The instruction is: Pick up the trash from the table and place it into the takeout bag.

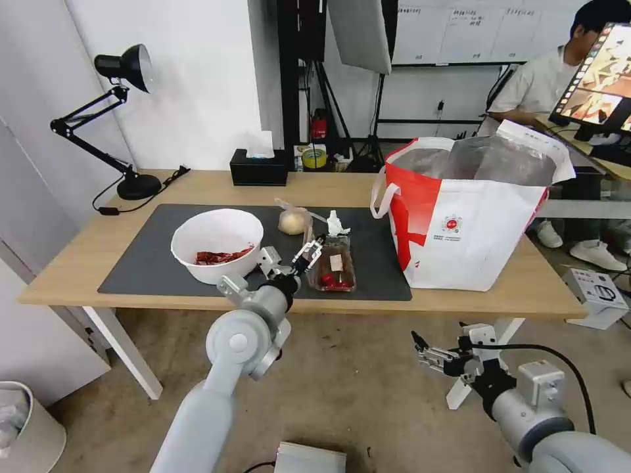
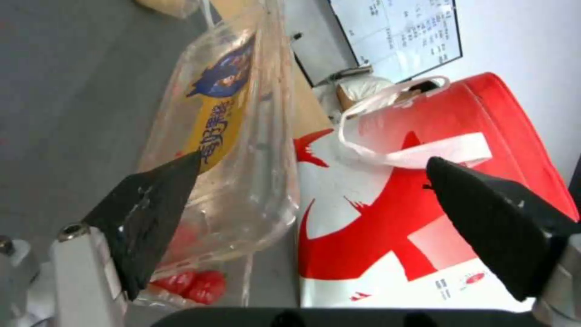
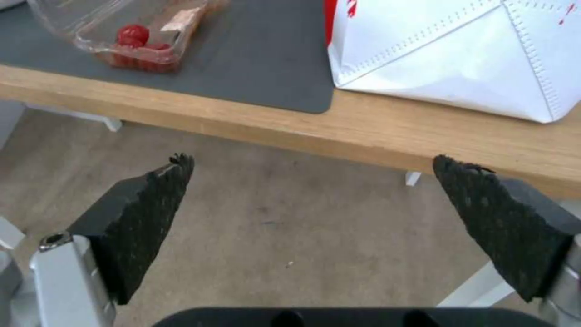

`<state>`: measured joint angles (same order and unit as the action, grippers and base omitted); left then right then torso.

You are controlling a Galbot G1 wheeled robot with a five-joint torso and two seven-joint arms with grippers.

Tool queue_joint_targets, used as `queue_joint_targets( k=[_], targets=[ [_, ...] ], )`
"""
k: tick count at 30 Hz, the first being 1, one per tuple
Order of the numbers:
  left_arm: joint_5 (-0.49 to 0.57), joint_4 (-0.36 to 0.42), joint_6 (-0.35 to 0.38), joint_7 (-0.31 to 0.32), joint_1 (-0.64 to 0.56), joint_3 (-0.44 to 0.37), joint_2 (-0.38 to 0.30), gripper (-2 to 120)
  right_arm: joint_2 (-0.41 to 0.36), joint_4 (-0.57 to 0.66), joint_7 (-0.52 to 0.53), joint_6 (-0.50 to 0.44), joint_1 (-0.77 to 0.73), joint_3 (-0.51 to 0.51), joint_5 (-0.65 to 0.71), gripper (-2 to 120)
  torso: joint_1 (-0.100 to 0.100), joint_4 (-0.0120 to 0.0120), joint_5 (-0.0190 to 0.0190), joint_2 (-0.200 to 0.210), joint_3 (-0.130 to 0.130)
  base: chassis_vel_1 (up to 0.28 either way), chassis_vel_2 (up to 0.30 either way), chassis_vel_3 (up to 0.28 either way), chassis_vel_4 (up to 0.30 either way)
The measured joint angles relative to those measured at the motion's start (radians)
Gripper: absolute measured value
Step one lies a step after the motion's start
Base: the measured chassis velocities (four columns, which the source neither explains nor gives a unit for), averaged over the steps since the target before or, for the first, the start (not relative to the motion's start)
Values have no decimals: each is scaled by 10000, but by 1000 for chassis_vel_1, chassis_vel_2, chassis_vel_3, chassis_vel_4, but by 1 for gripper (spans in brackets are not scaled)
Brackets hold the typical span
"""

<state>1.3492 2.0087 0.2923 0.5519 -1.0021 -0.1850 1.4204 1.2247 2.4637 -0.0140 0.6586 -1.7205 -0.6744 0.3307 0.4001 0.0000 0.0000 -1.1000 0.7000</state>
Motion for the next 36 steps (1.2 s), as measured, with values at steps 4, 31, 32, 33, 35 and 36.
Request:
queue_joint_targets(
  k=[4, 31, 32, 33, 35, 36],
  targets=[
    [1, -77, 2, 0, 99, 152, 51, 100, 21, 54, -3, -2, -39, -34, 0, 100, 0, 0, 0, 0, 0, 0, 0, 0, 0],
    [-1823, -431, 637, -1479, 793, 990, -1095, 99, 67, 219, -27, -42, -200, -128, -17, 100, -2, 0, -1, 0, 0, 0, 0, 0, 0],
    [-1823, -431, 637, -1479, 793, 990, -1095, 99, 67, 219, -27, -42, -200, -128, -17, 100, -2, 0, -1, 0, 0, 0, 0, 0, 0],
    [-2181, -478, 645, -1712, 868, 1075, -1275, 97, 65, 211, -28, -43, -190, -125, -16, 100, -2, 0, -1, 0, 0, 0, 0, 0, 0],
    [-2902, -587, 661, -2108, 1025, 1242, -1582, 92, 55, 188, -28, -44, -171, -115, -12, 100, -2, 0, -2, 0, 0, 0, 0, 0, 0],
    [-3826, -727, 659, -2611, 1212, 1471, -1934, 85, 41, 154, -29, -45, -139, -104, -3, 100, -2, 1, -2, 0, 0, 0, 0, 0, 0]
  ],
)
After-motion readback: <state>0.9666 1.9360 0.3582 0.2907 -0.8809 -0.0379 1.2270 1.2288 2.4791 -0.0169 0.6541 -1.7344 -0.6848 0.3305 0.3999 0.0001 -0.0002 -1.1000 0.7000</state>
